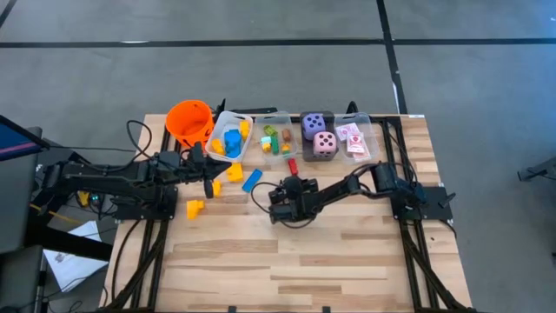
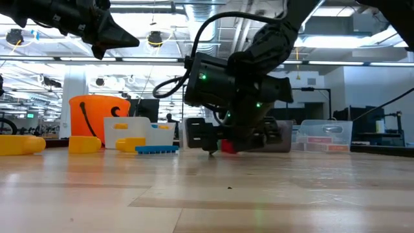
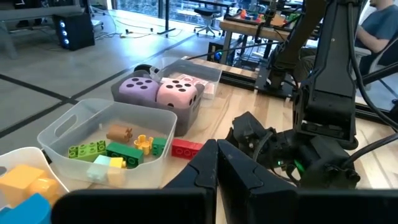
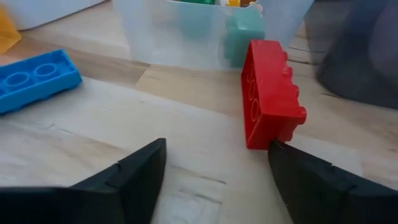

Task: Pick & Place Toys
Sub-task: Put the small red game piece into the left transparent bin

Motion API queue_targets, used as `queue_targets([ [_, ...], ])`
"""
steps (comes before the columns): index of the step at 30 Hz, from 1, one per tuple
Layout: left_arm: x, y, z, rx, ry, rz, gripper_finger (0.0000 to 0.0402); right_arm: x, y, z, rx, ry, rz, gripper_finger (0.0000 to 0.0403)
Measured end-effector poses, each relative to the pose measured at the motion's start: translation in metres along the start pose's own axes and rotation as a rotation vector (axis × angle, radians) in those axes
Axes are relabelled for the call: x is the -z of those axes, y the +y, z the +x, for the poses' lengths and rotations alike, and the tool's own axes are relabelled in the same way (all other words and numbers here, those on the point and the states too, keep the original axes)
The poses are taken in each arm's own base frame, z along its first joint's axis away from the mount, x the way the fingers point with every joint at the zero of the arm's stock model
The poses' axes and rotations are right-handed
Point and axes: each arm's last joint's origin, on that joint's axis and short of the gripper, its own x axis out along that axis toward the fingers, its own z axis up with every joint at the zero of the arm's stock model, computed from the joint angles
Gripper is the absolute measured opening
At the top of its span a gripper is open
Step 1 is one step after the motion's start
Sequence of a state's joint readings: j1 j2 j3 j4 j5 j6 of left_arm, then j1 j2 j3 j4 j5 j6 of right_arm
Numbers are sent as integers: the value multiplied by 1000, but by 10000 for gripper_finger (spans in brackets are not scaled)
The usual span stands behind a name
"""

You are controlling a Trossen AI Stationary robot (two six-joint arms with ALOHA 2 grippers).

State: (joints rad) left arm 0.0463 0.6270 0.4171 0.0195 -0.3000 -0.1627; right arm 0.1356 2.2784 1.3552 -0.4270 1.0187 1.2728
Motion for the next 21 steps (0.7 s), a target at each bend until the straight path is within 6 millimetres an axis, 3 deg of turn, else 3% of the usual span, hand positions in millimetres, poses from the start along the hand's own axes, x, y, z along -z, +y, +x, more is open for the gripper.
queue_targets([
  [4,0,0,0,0,0,0,0,9,4,-13,-46,15,-9,234],
  [12,0,0,0,0,2,1,0,34,11,-60,-151,6,-70,182],
  [17,0,0,0,-1,3,-2,0,37,-2,-65,-76,3,-59,191],
  [21,0,0,0,-1,3,-2,0,34,-11,-59,-12,0,-56,231],
])
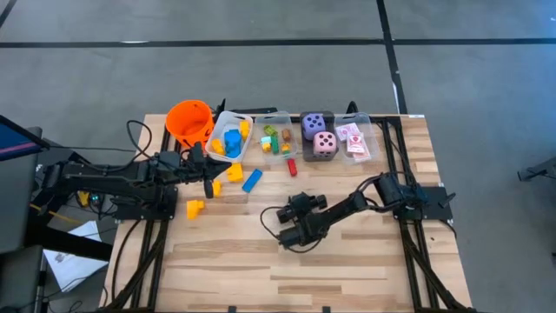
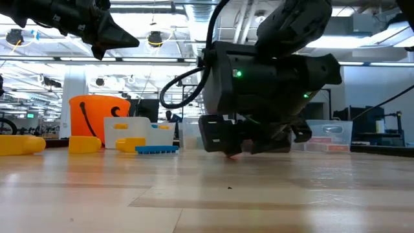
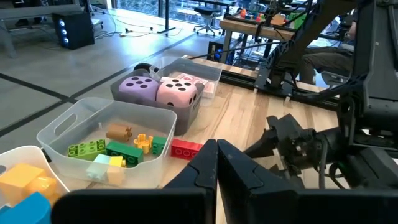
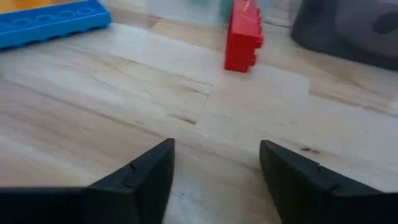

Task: Pick & Place Toys
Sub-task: Put the small red game piece into the left transparent bin

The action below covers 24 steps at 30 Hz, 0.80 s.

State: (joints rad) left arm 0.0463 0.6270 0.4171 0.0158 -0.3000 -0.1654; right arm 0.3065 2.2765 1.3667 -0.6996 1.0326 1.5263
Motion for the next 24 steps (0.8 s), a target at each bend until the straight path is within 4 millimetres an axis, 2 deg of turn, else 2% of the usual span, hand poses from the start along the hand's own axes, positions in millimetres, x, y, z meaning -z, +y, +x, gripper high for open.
queue_targets([
  [9,0,0,0,0,0,0,0,-7,4,11,-4,-16,-38,356],
  [12,0,0,0,0,0,1,0,-9,3,15,6,-19,-39,387],
  [15,0,0,0,0,0,2,0,-12,1,21,22,-17,-33,397],
  [24,1,0,0,0,6,88,0,-28,-5,51,82,32,-31,386],
])
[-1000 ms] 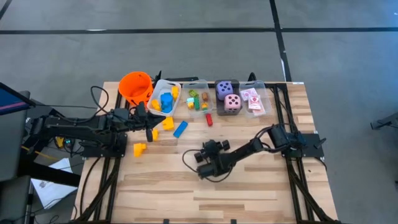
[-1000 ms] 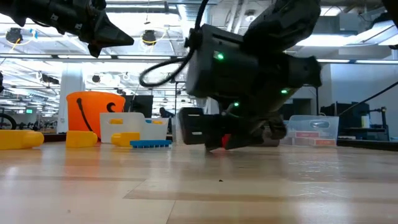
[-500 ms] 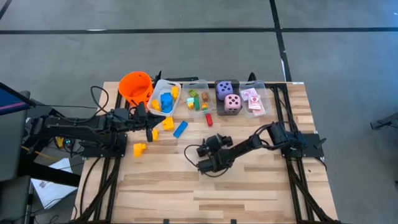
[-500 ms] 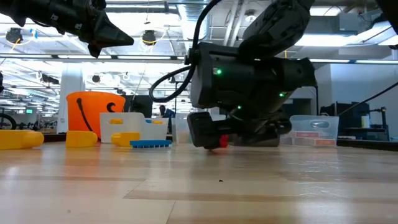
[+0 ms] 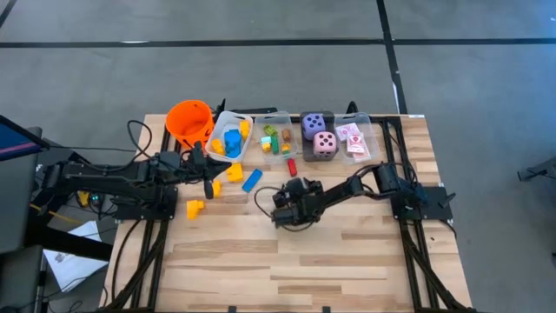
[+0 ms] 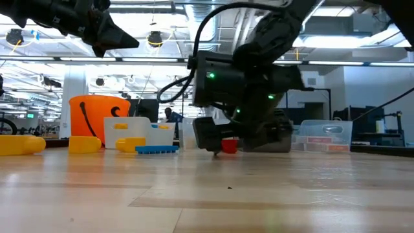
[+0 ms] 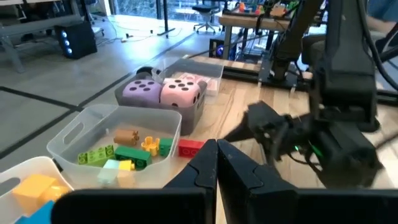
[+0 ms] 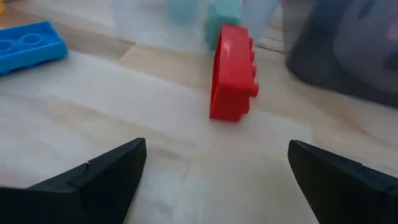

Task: Pick & Place Toys
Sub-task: Put the small red game piece into the left transparent bin

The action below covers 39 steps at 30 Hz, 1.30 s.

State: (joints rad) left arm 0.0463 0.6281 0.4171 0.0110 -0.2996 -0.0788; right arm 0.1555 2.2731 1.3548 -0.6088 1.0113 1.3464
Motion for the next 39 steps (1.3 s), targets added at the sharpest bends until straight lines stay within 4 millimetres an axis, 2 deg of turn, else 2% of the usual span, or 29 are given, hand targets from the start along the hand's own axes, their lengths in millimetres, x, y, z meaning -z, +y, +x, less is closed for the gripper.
queue_targets([
  [6,5,0,0,-4,53,18,0,-15,4,22,-22,38,-19,385],
  [11,5,0,0,-4,55,13,0,-22,5,32,-30,47,-10,384],
  [15,5,0,0,-4,55,11,0,-24,6,35,-39,54,14,369],
  [18,5,0,0,-4,55,10,0,-24,6,36,-45,60,48,337],
  [21,5,0,0,-4,54,10,0,-24,8,35,-53,67,92,287],
  [29,5,0,0,-4,50,8,0,-29,12,33,-57,59,106,100],
  [30,5,0,0,-4,47,7,0,-30,12,33,-57,59,97,86],
  [35,4,0,0,-3,37,-23,0,-34,24,18,-81,37,-16,90],
  [39,4,0,0,-4,37,-64,0,-47,38,-19,-105,44,-83,90],
])
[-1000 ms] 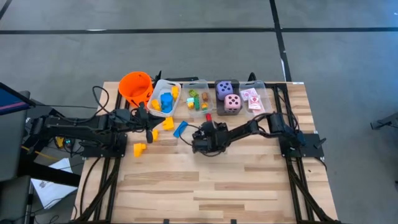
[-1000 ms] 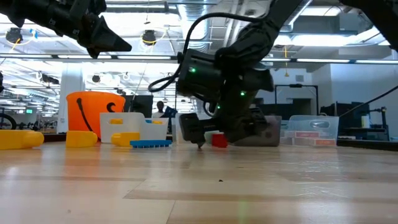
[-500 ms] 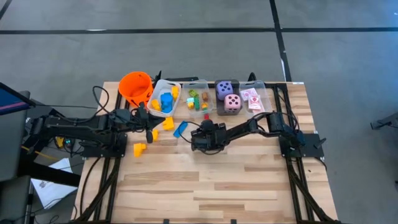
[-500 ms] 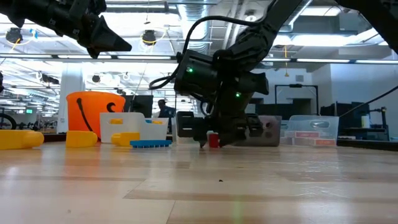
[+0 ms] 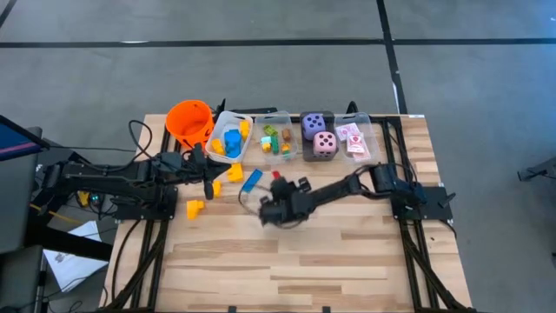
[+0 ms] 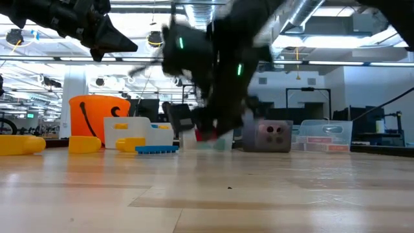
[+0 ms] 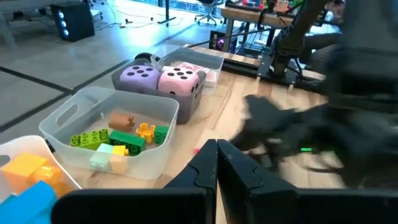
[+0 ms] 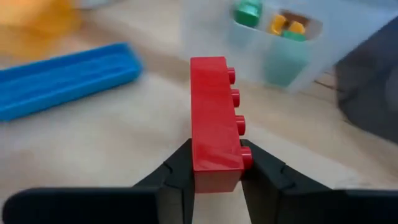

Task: Pick & Place Toys
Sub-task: Put the small red game piece into the left transparent bin

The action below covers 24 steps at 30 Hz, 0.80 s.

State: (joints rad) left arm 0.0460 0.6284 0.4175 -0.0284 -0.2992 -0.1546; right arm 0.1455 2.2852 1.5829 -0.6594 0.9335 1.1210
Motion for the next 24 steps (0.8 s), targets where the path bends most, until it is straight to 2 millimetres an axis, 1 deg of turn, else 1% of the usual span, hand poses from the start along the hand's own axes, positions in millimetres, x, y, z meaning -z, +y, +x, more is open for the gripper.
queue_targets([
  [2,0,0,0,0,0,-19,0,-6,5,-25,5,-1,-42,90],
  [5,0,0,0,0,0,-50,0,-19,12,-63,-1,-39,-61,90],
  [9,0,0,0,2,0,-95,0,-42,13,-110,-12,-101,-75,90],
  [11,0,-1,0,5,2,-122,0,-53,12,-127,-24,-128,-78,90],
  [13,1,-2,0,13,6,-136,0,-64,10,-136,-19,-157,-78,90],
  [16,4,-5,-1,29,35,-129,0,-86,4,-138,10,-199,-78,90],
  [18,5,-7,-2,43,49,-124,0,-100,1,-131,34,-197,-94,90],
  [21,5,-10,-3,62,51,-119,0,-121,-5,-111,81,-186,-130,90],
  [24,6,-12,-4,79,54,-115,0,-140,-14,-83,148,-165,-165,90],
])
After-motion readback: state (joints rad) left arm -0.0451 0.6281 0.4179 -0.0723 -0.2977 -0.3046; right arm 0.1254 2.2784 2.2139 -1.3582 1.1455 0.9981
